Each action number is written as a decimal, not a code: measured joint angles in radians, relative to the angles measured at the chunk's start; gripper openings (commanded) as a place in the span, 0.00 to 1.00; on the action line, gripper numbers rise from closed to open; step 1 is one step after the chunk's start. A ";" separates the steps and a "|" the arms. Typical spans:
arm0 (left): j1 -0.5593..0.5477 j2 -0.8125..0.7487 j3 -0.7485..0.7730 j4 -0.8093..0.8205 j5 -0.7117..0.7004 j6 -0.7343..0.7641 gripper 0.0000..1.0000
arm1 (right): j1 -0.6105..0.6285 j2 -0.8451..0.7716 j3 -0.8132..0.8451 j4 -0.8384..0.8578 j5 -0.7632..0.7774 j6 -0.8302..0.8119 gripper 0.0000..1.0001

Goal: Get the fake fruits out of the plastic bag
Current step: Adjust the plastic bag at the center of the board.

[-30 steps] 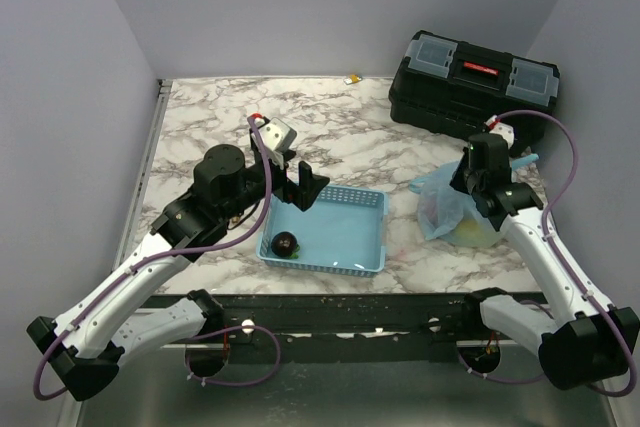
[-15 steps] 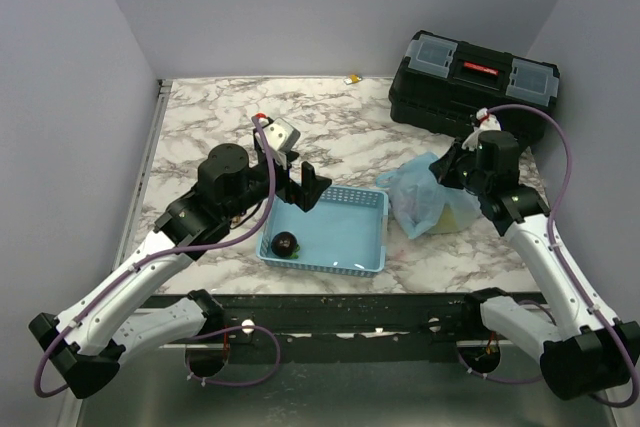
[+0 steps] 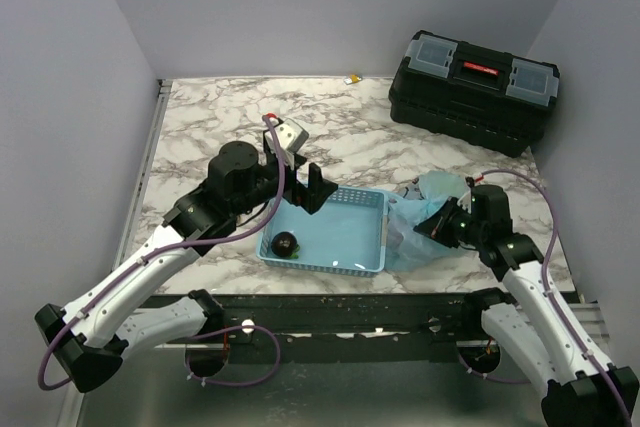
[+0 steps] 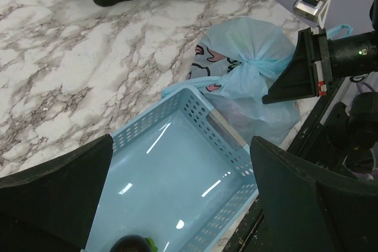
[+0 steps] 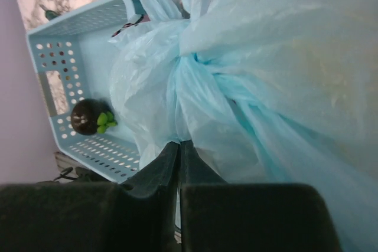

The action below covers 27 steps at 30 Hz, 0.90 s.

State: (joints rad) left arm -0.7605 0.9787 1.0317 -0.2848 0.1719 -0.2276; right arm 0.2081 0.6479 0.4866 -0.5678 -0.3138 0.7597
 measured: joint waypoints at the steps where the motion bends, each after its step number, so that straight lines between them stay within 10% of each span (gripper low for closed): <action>1: -0.002 0.009 0.000 0.000 0.006 -0.002 0.99 | 0.000 -0.022 -0.001 -0.010 0.001 0.011 0.12; 13: -0.168 0.165 0.040 0.002 0.008 -0.052 0.98 | 0.000 -0.165 0.002 -0.087 0.044 0.060 0.32; 27: -0.354 0.476 0.298 0.014 -0.089 -0.065 0.89 | 0.000 -0.287 0.115 -0.165 0.264 0.082 0.31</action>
State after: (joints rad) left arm -1.1141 1.4548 1.3293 -0.2703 0.0830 -0.2924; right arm 0.2081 0.3611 0.6014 -0.7326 -0.0498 0.8417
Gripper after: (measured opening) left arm 0.924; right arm 0.315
